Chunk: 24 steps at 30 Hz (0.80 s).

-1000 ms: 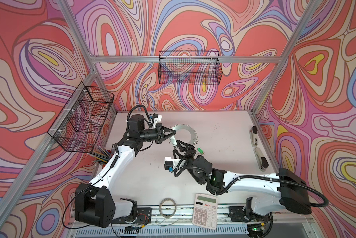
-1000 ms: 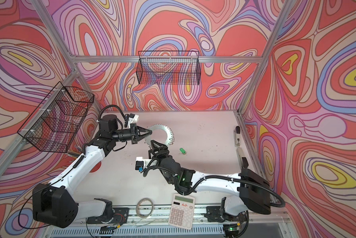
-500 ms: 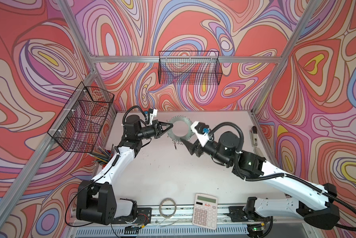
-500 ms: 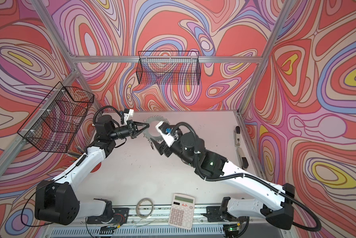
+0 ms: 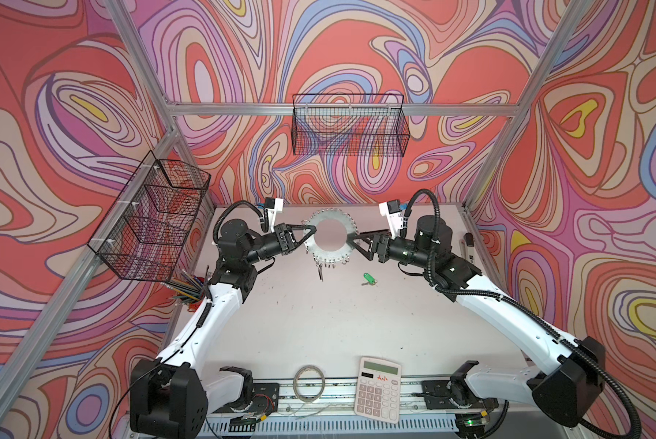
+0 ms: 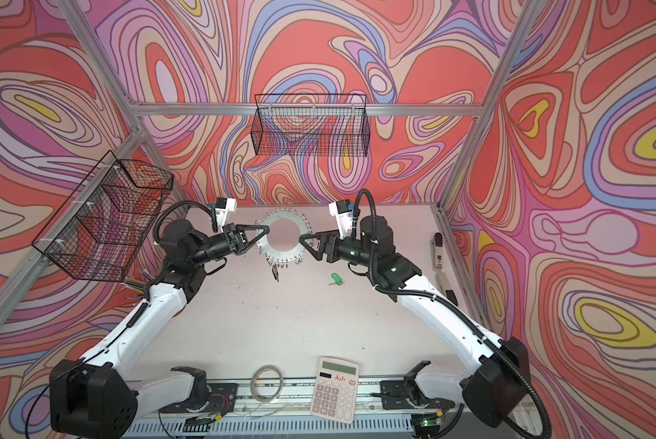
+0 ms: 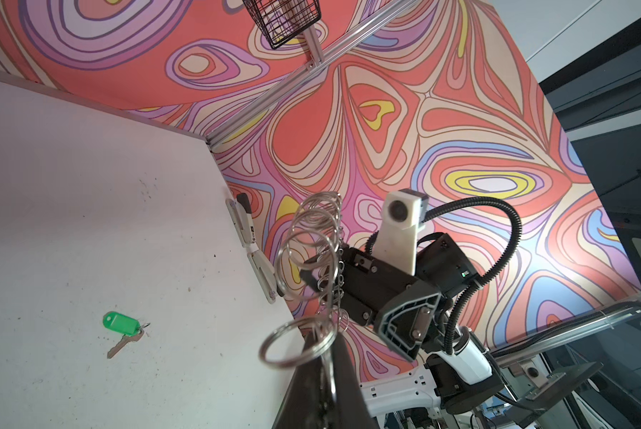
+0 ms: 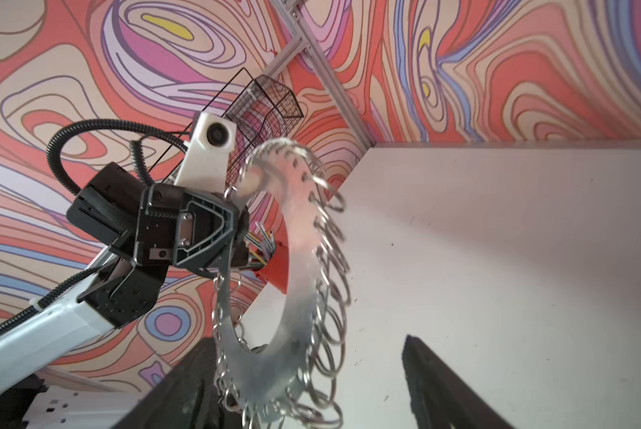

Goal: Attach keys to a key ring
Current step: Insert the key into the keyring.

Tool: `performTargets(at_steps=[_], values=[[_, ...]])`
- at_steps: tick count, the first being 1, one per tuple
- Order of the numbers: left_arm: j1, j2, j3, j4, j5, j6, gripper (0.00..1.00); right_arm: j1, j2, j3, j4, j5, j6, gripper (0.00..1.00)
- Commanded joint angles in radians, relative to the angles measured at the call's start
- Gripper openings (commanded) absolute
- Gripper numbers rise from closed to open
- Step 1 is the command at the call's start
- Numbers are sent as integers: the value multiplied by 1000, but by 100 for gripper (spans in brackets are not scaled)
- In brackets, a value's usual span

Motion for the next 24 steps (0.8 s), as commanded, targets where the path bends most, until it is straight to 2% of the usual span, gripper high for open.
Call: performTargets(at_steps=[1,5,9,11,16,21,24], values=[[-12,-45,-26,17,-70,17,0,-2,-1,-46,163,-109,113,81],[-38,-67,-41,21,-133,32,0,1,24,-112,372,-164,233,72],[-63,-67,-43,30,-156,30,0,3,42,-125,460,-179,269,63],[-71,-69,-48,36,-164,28,0,3,54,-121,486,-181,283,50],[-77,-74,-56,41,-169,22,0,4,75,-117,515,-186,296,28],[-79,-77,-59,47,-165,21,0,3,87,-114,537,-191,311,0],[-79,-78,-61,55,-161,18,0,2,97,-107,546,-202,317,0]])
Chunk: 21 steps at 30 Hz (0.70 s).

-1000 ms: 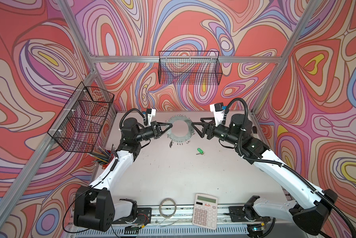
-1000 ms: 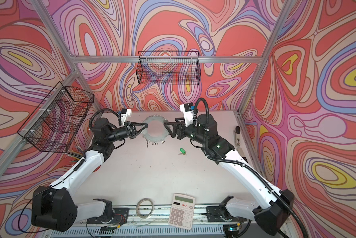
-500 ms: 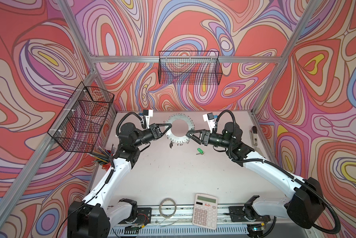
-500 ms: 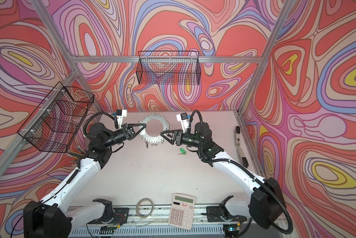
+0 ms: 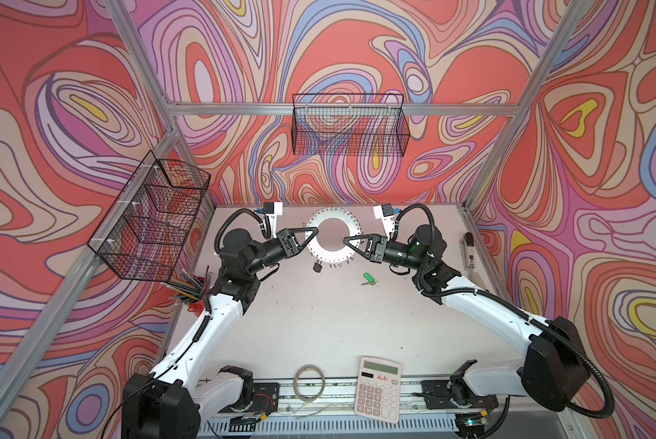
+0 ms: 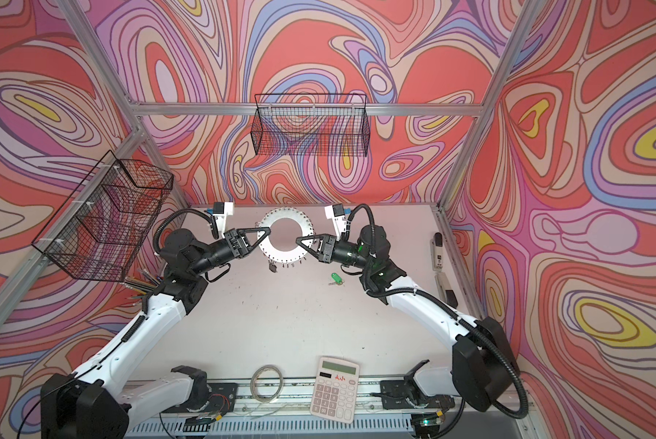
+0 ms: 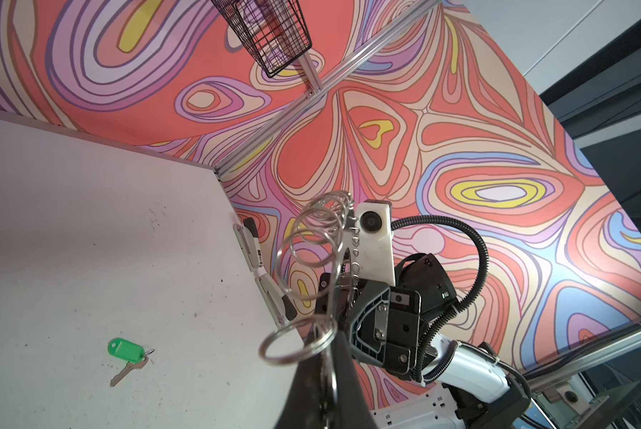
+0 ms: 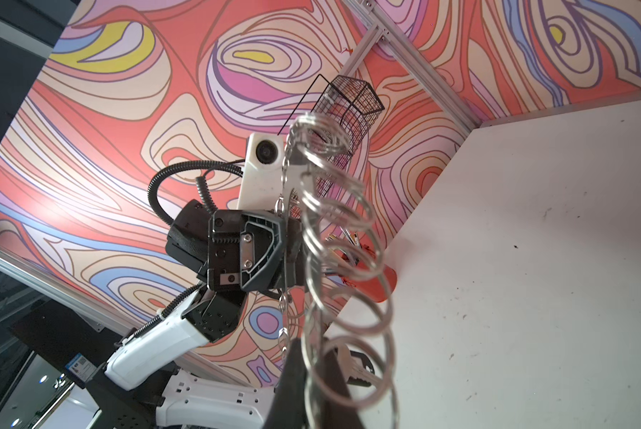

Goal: Attach keys to a key ring
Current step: Insert the key into the keyring.

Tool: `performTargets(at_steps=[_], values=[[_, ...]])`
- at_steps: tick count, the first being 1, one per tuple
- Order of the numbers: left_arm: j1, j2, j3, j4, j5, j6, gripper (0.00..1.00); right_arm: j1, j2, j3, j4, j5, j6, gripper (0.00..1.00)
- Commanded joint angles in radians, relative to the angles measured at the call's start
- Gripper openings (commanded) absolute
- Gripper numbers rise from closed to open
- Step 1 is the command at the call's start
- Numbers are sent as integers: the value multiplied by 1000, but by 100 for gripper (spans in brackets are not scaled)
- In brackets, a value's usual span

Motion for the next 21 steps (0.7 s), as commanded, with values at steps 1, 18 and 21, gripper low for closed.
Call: performTargets(at_steps=[1,18,21], values=[[-8,-12,-6,26,-11,-23,0,6,13,14,56,-21,-32,0],[27,51,64,-32,64,-37,0,-67,-145,123,-627,75,-452,48],[72,82,40,68,92,-116,0,-92,-190,133,-774,170,-543,50]])
